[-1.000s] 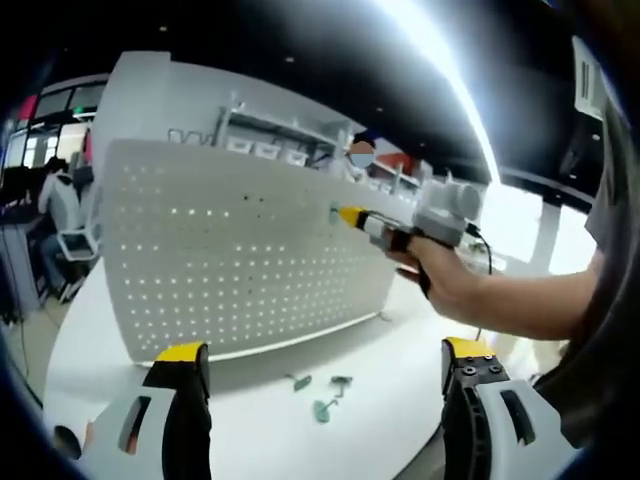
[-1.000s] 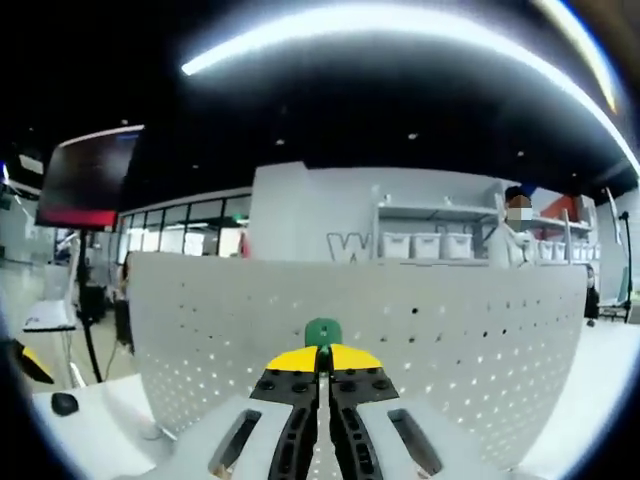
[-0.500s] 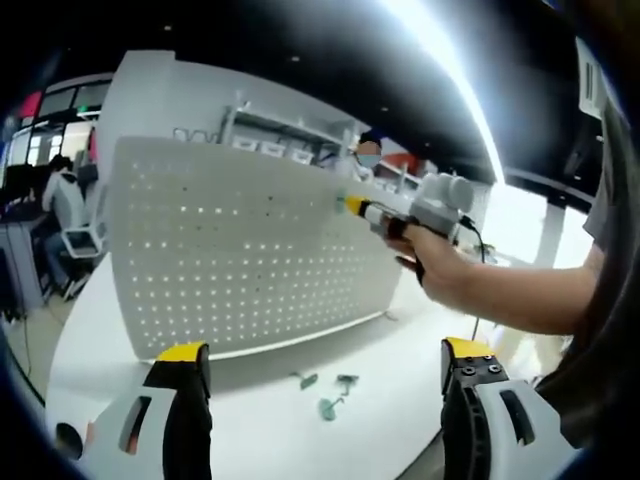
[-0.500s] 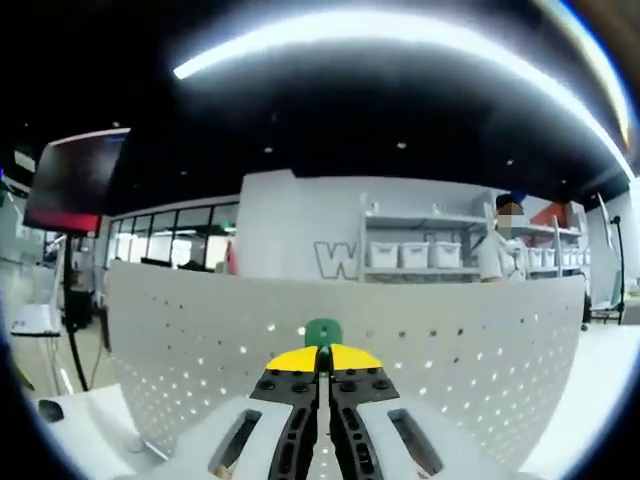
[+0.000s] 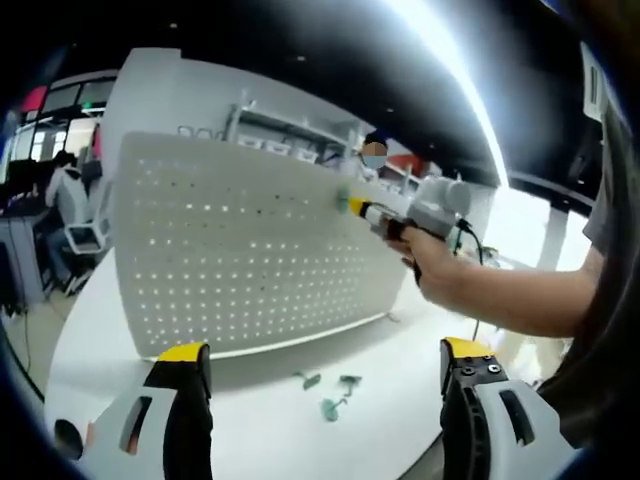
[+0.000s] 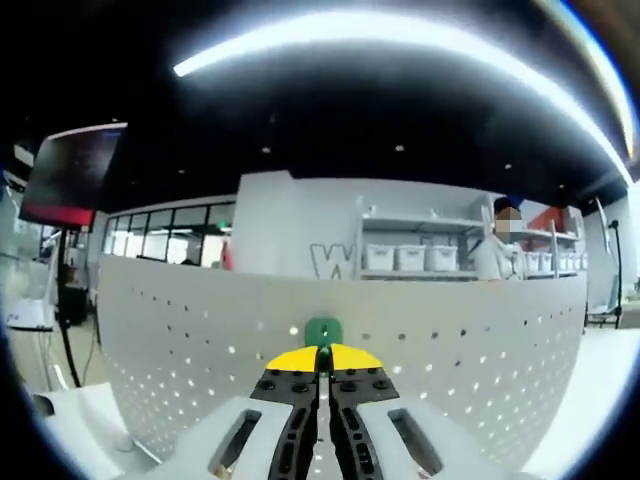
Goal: Insert the hook assembly into the mounting plate slot until the hook locks in place.
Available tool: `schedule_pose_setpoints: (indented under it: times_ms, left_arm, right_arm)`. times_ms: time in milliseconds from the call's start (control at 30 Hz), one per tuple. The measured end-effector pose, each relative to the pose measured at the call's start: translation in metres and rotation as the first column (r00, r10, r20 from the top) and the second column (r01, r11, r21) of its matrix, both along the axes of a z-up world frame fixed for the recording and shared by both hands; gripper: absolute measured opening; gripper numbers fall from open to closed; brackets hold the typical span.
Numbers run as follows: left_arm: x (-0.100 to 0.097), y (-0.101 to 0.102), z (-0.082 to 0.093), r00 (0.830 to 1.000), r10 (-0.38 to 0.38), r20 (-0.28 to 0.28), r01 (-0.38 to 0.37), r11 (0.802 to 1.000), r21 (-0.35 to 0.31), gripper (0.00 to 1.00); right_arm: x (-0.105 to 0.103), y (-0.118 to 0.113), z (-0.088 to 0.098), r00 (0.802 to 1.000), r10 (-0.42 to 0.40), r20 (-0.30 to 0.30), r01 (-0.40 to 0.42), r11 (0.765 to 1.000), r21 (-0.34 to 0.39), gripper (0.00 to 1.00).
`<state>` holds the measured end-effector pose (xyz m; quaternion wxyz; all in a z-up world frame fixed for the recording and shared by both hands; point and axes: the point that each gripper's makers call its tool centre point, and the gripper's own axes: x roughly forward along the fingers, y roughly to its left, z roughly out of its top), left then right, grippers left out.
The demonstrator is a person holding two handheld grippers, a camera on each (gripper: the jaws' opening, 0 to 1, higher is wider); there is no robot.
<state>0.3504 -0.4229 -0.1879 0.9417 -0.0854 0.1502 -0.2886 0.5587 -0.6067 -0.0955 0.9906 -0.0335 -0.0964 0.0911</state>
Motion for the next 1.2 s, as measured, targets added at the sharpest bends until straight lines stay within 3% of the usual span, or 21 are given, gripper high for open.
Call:
schedule_pose_setpoints:
  times_ms: [167, 500, 867, 1200]
  left_arm:
    - [0.0006, 0.0017, -0.0015, 1.0, 0.004, -0.004, -0.004, 1.0, 0.001, 0.96]
    - [0.0015, 0.0019, 0.0008, 1.0, 0.004, -0.003, -0.004, 1.0, -0.002, 0.96]
    - [-0.0028, 0.0017, 0.0008, 1.0, 0.007, -0.006, -0.007, 1.0, -0.005, 0.96]
    - [-0.0074, 0.008, 0.0008, 1.0, 0.024, -0.003, -0.025, 1.0, -0.005, 0.96]
  right_arm:
    - [0.0005, -0.0014, -0.0009, 1.0, -0.012, 0.023, 0.013, 1.0, -0.007, 0.0]
    - [0.0038, -0.0039, -0.0052, 1.0, -0.02, 0.015, 0.02, 1.0, 0.011, 0.0]
    - [0.0058, -0.0039, -0.0066, 0.999, -0.036, -0.034, 0.037, 0.999, 0.002, 0.01]
    - [0.0077, 0.0051, 0.0007, 0.999, -0.014, -0.031, 0.014, 1.0, -0.003, 0.19]
